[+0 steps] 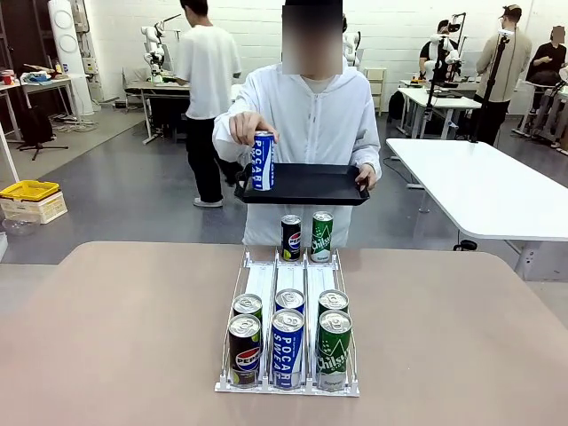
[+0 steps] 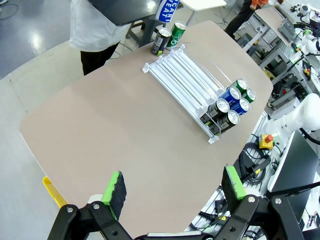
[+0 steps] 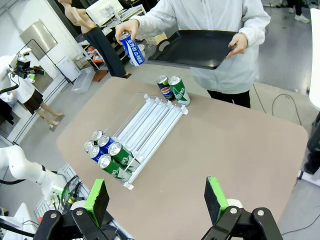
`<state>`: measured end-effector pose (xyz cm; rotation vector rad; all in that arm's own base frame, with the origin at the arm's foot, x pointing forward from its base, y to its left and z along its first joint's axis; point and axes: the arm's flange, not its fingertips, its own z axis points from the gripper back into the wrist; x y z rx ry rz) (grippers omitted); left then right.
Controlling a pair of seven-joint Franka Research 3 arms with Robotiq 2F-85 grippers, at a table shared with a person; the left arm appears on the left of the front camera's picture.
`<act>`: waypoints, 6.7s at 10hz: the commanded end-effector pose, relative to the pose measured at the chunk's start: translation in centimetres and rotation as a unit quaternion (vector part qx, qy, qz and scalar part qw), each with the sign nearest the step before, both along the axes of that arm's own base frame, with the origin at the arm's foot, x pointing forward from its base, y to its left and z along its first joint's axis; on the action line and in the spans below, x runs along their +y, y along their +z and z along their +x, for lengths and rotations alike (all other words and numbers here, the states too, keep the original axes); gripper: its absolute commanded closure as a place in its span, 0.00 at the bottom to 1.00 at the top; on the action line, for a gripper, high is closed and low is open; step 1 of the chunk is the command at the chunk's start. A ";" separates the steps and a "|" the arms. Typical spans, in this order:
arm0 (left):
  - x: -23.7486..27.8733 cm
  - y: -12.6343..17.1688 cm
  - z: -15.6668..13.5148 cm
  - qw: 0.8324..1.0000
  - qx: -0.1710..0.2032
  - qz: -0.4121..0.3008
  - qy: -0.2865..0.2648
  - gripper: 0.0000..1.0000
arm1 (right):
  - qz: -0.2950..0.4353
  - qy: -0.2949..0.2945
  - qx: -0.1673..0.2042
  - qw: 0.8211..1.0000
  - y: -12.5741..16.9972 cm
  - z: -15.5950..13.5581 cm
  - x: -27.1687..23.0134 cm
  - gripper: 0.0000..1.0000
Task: Retrieve and hand over the desired beverage to the person.
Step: Pick up a can of the same type that the person held from the Automatic Can Dispenser.
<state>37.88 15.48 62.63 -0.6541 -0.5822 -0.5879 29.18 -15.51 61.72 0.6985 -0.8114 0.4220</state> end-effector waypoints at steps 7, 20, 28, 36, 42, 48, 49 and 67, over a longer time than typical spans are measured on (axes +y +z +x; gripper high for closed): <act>0.2 0.1 0.1 1.000 -0.011 -0.007 -0.010 0.00 | 0.013 0.008 -0.011 1.000 0.4 0.3 0.0 0.00; -8.6 1.8 -0.3 0.995 0.007 0.072 -0.067 0.00 | 0.013 0.008 -0.011 1.000 0.4 0.3 0.0 0.00; -41.6 -0.5 -8.3 0.922 0.164 0.333 0.106 0.00 | 0.013 0.008 -0.011 1.000 0.4 0.3 0.0 0.00; -45.3 -2.7 -8.7 0.926 0.151 0.305 0.161 0.00 | 0.013 0.008 -0.011 1.000 0.4 0.3 0.0 0.00; -45.6 -2.9 -8.6 0.928 0.156 0.295 0.164 0.00 | 0.013 0.008 -0.011 1.000 0.4 0.3 0.0 0.00; -53.8 -8.3 -8.6 0.889 0.179 0.319 0.278 0.00 | 0.013 0.008 -0.011 1.000 0.4 0.3 0.0 0.00; -55.1 -9.5 -8.5 0.881 0.195 0.324 0.285 0.00 | 0.013 0.008 -0.011 1.000 0.4 0.3 0.0 0.00; -57.3 -16.0 -5.2 0.885 0.227 0.313 0.259 0.00 | 0.013 0.008 -0.011 1.000 0.4 0.3 0.0 0.00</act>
